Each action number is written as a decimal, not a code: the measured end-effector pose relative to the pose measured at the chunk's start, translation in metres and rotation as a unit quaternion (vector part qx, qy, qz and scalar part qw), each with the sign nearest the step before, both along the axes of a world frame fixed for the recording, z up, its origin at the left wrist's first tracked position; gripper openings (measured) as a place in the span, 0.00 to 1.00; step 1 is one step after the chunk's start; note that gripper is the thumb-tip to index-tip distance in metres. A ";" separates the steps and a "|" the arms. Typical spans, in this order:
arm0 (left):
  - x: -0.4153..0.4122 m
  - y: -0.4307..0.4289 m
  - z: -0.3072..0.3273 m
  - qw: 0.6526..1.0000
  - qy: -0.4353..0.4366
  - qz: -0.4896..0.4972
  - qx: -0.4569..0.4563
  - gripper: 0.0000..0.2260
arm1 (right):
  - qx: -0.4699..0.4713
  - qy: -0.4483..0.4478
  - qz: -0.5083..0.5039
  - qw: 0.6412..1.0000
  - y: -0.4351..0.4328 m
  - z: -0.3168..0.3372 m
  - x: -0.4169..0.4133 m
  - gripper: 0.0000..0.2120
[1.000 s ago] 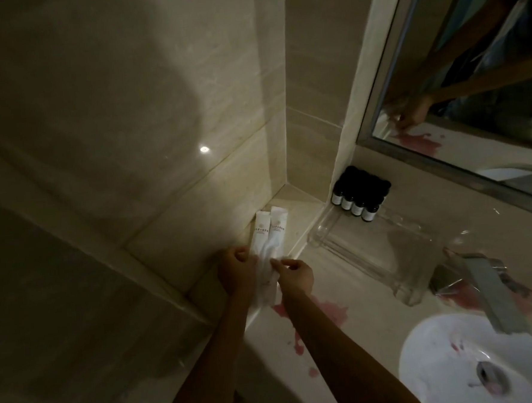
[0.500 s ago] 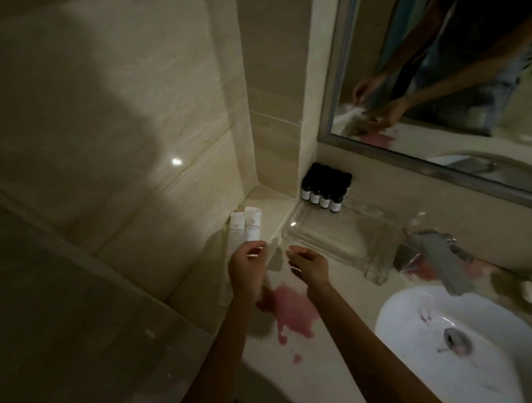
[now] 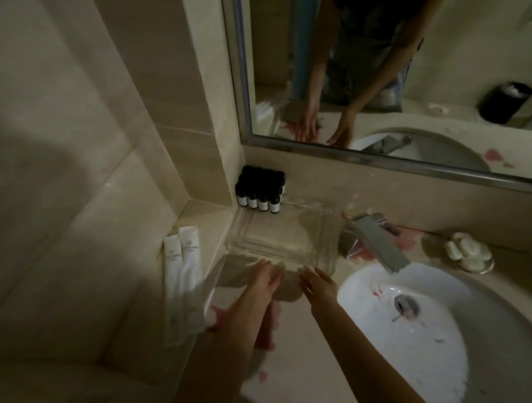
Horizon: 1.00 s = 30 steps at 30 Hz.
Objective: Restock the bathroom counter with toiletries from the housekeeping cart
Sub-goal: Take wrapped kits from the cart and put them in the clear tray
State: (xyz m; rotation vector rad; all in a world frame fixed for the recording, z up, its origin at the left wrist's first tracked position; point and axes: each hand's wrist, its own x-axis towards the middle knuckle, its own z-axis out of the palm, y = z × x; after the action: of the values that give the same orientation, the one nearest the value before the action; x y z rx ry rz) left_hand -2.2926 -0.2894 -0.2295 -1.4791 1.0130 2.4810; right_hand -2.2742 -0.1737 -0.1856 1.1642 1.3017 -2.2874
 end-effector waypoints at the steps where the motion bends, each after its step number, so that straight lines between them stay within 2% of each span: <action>1: -0.002 0.005 0.016 1.000 0.008 -0.022 0.010 0.04 | 0.001 -0.005 -0.008 1.000 -0.002 -0.002 -0.003 0.21; 2: -0.008 0.005 0.015 0.999 0.027 -0.041 0.009 0.06 | 0.003 -0.009 -0.013 1.000 -0.004 -0.005 -0.007 0.20; 5: -0.014 0.000 0.015 0.998 0.013 -0.055 -0.030 0.12 | 0.008 -0.020 -0.010 1.000 -0.009 -0.009 -0.016 0.19; 10: -0.015 -0.006 0.012 0.997 0.021 -0.063 -0.026 0.20 | 0.016 -0.023 -0.006 1.000 -0.009 -0.015 -0.020 0.18; 14: -0.012 -0.011 0.012 0.995 0.039 -0.091 -0.023 0.15 | 0.044 -0.015 0.015 0.999 -0.007 -0.020 -0.019 0.14; 16: -0.013 -0.013 0.011 0.993 0.033 -0.106 -0.042 0.11 | 0.043 -0.010 0.016 0.999 -0.006 -0.022 -0.017 0.08; 18: -0.010 -0.016 0.003 0.990 0.012 -0.122 -0.067 0.14 | 0.055 -0.012 0.026 0.998 -0.007 -0.022 -0.010 0.02; 24: 0.012 -0.025 -0.003 0.990 0.011 -0.120 -0.080 0.14 | 0.093 -0.012 0.037 0.995 -0.004 -0.024 0.010 0.05; 30: 0.042 -0.031 -0.005 0.992 0.025 -0.110 -0.063 0.13 | 0.079 -0.001 0.049 0.996 -0.002 -0.021 0.030 0.06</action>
State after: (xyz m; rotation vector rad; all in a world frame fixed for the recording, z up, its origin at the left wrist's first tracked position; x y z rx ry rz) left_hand -2.2503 -0.3207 -0.2348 -1.2623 1.2868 2.3482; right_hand -2.2438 -0.1756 -0.2064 1.1245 1.5266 -2.1472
